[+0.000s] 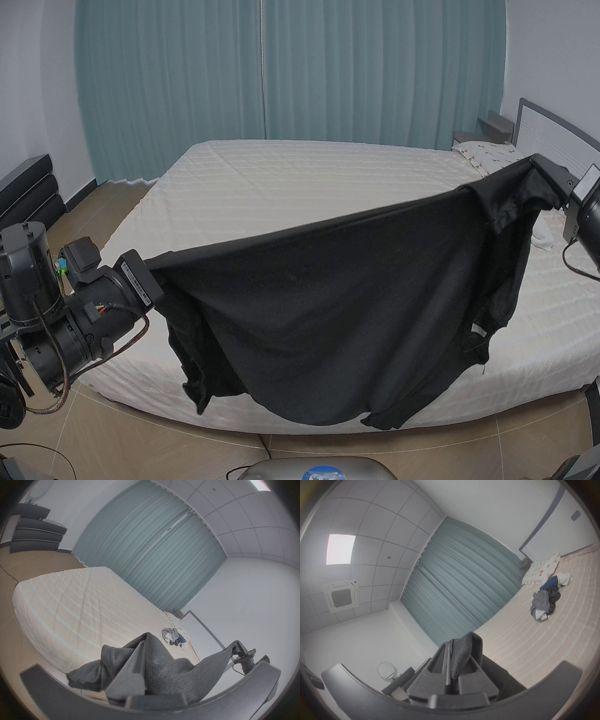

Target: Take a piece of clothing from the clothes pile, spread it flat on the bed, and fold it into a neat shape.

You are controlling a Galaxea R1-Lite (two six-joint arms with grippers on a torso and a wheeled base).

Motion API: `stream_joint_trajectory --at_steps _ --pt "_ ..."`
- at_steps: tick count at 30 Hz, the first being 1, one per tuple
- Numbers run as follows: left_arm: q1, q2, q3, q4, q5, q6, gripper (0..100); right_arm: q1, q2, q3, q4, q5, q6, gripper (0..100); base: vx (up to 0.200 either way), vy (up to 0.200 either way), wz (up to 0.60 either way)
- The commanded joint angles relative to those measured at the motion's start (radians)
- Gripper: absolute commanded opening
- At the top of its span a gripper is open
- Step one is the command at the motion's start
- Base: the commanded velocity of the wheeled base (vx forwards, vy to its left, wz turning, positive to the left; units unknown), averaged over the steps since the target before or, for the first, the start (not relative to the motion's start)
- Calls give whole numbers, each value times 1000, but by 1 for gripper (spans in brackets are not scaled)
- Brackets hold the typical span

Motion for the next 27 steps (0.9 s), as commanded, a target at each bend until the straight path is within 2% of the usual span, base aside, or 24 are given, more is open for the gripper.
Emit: stream_joint_trajectory --at_steps 1,7,17,27 --pt "8 -23 -33 28 4 0 0 -68 54 -79 8 24 1 0 0 0 0" --pt "20 16 -62 28 -5 -1 0 -68 138 -159 6 24 0 0 0 0 0" --pt "22 131 -102 24 -13 -10 0 -80 259 -231 3 24 -10 0 200 0 0" --pt "45 313 -219 14 -14 -13 0 -109 379 -306 0 22 -11 0 200 0 0"
